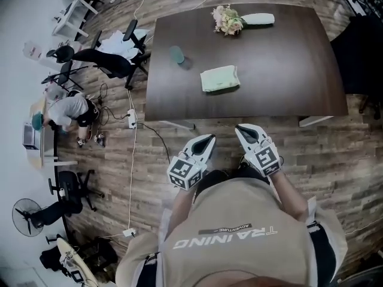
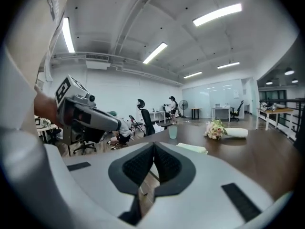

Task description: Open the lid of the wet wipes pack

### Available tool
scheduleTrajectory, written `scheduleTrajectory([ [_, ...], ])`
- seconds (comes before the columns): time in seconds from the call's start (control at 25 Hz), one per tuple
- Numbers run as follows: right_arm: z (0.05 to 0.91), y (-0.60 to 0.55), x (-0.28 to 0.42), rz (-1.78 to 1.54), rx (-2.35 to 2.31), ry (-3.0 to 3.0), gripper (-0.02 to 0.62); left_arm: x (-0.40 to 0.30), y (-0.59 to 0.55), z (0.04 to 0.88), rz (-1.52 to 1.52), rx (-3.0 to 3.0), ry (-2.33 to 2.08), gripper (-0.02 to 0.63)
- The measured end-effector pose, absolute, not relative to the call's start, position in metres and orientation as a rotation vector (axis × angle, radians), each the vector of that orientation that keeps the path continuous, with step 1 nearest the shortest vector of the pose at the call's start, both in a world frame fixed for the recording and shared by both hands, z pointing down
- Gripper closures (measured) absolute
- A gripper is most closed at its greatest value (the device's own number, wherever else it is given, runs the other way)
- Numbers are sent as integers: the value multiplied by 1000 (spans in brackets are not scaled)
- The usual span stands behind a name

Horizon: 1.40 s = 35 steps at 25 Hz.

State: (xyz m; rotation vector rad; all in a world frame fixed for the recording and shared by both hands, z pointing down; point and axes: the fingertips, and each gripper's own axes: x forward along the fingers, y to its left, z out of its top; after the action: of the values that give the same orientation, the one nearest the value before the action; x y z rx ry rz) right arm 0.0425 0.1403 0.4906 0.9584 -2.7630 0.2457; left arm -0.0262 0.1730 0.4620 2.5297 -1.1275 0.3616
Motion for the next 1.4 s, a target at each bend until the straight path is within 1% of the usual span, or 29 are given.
scheduleTrajectory([
  [0.08,499,140,48,292,953,-2768,581,-24,167,466,390,2520,-1124,597],
  [0.2,532,134,56,353,961,-2697,581,-19,151,473,395,2525,-1079,597],
  [0.32,549,125,59,362,981,-2641,581,-15,134,485,402,2549,-1024,597],
  [0.48,546,115,51,373,1011,-2616,581,-20,110,493,404,2568,-964,597],
  [0.6,540,94,36,351,993,-2591,581,-29,83,478,358,2610,-948,597],
  [0.76,519,45,8,300,993,-2595,581,-61,42,455,317,2667,-1008,597],
  [0.96,495,-4,-28,208,991,-2573,581,-102,15,477,334,2588,-997,597],
  [1.28,518,-32,-43,394,1205,-2487,581,-119,-32,494,345,2666,-824,597],
  [1.4,530,-33,-40,368,1184,-2409,581,-120,-55,488,252,2637,-797,597],
])
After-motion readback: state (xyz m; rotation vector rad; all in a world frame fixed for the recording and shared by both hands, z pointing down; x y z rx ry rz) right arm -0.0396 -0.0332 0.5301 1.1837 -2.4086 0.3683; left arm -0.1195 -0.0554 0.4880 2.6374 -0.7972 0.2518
